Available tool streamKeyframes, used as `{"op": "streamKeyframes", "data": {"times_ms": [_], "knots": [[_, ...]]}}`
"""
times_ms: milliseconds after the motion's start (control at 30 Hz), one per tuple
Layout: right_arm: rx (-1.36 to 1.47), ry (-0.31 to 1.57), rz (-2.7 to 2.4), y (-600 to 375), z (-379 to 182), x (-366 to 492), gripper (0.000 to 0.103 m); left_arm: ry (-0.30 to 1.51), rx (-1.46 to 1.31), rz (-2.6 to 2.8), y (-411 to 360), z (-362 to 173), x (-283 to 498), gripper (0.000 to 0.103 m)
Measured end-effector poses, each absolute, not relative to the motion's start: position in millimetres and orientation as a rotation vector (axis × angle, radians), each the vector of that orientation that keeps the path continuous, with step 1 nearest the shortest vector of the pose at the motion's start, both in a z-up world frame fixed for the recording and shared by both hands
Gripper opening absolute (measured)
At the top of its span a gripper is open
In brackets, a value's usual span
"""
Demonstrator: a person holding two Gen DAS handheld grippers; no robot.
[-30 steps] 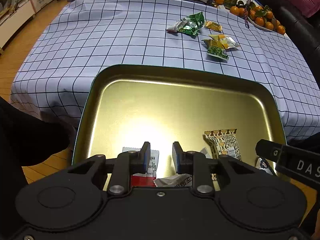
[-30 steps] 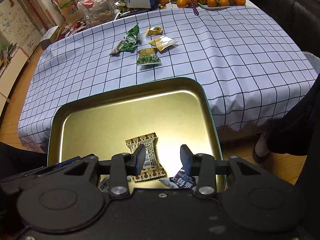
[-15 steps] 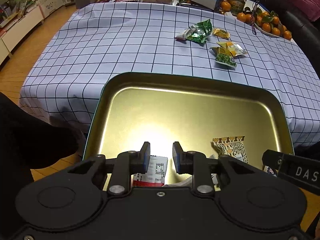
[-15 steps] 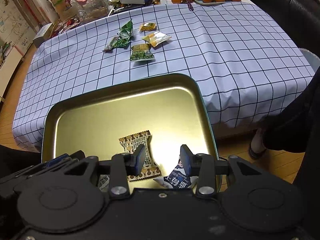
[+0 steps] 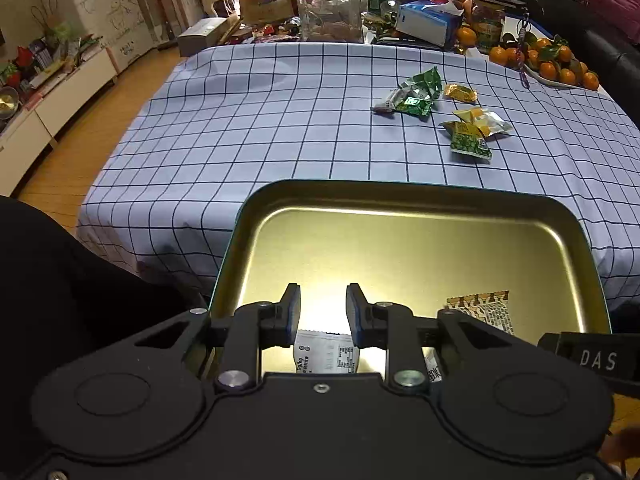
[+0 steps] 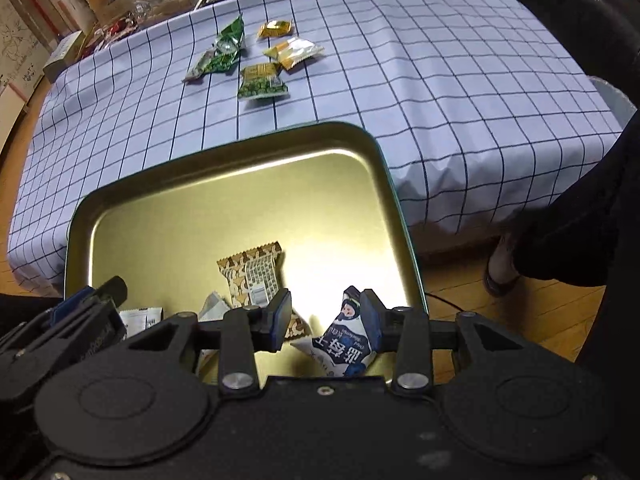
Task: Organize snacks
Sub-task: 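Move both open tools away from the tray back over the snack pile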
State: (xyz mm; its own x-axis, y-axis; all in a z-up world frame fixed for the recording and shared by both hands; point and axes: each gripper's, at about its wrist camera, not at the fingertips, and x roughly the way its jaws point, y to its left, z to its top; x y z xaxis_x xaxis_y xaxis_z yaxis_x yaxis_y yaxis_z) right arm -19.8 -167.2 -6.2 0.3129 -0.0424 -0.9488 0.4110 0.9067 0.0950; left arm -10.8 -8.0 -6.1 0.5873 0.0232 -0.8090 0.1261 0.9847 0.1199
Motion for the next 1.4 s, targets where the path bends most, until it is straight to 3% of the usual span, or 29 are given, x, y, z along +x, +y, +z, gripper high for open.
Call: {"op": "streamKeyframes", "data": {"times_ms": [467,867,1033,1400], "knots": [[0.164,1.096,-0.373,-156.0,9.4,-19.7,0.04,1.016,0.171,-0.085,-5.2,-8.9,-5.1,0.036],[0.274,1.279,-0.306,-172.1,-4.0,-2.2,0.039,1.123,0.092,-0.059,7.5,-13.3,9.2,0.036],[0.303,1.352,-0.242,-172.7,-9.3,5.0,0.03,1.163,0.073,-0.082,9.1,-11.2,16.0,0.036],[0.254,1.304,-0.256,-192.3,13.6,45.2,0.031,1.165,0.097,-0.082,5.4,7.5,52.7,0.036]]}}
